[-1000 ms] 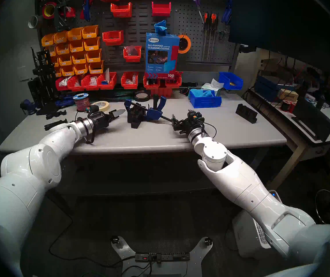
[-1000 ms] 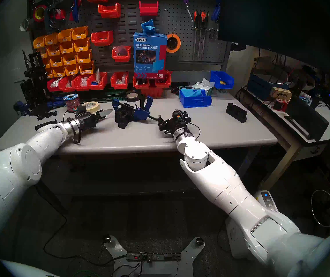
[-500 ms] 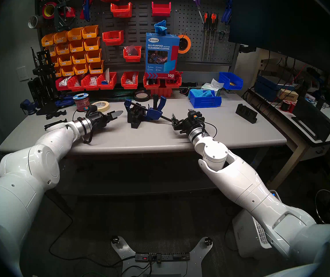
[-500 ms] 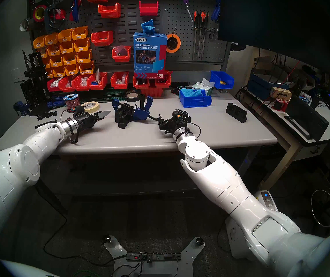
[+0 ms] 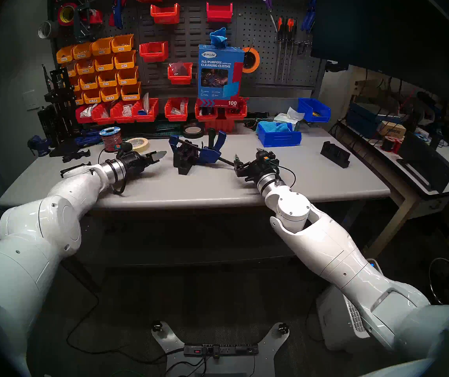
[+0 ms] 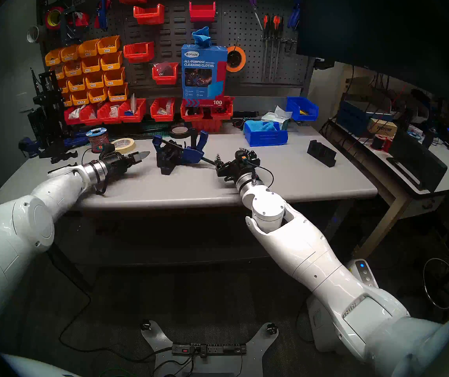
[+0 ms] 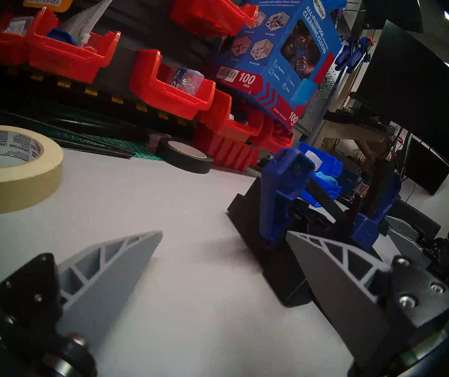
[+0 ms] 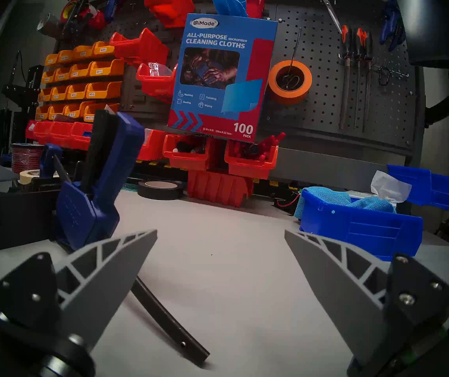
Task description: Clamp the two 3D printed pieces together with the clamp
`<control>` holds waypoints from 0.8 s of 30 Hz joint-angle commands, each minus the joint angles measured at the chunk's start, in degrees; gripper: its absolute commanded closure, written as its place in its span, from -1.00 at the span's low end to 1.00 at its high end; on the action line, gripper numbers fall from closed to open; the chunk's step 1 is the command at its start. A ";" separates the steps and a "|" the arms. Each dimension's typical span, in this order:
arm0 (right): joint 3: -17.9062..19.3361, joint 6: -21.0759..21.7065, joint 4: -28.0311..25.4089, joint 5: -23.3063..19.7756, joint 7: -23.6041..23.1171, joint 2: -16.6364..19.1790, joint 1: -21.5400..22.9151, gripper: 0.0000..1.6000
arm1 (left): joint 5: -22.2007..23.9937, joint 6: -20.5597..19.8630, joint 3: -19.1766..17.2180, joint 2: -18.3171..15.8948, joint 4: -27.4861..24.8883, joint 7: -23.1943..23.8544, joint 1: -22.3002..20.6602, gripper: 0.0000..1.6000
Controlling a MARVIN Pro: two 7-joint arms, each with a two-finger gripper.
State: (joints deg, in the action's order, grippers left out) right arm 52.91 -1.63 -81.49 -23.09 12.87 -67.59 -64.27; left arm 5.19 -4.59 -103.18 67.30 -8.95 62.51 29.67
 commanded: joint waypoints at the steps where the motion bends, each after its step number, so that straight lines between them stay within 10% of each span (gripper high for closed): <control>1: 0.71 -0.23 -2.03 0.16 0.15 -0.16 1.61 -1.00 | 0.02 0.68 -0.05 0.14 0.88 -0.27 0.60 -1.00; 24: 0.61 -0.11 -2.16 0.13 0.51 -0.13 1.60 -1.00 | -0.32 1.44 0.06 0.11 1.50 -0.81 0.23 -1.00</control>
State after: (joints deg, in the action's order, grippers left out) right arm 52.87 -1.49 -81.67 -23.12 13.39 -67.59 -64.30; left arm 4.66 -3.53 -102.92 67.24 -8.27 61.42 29.16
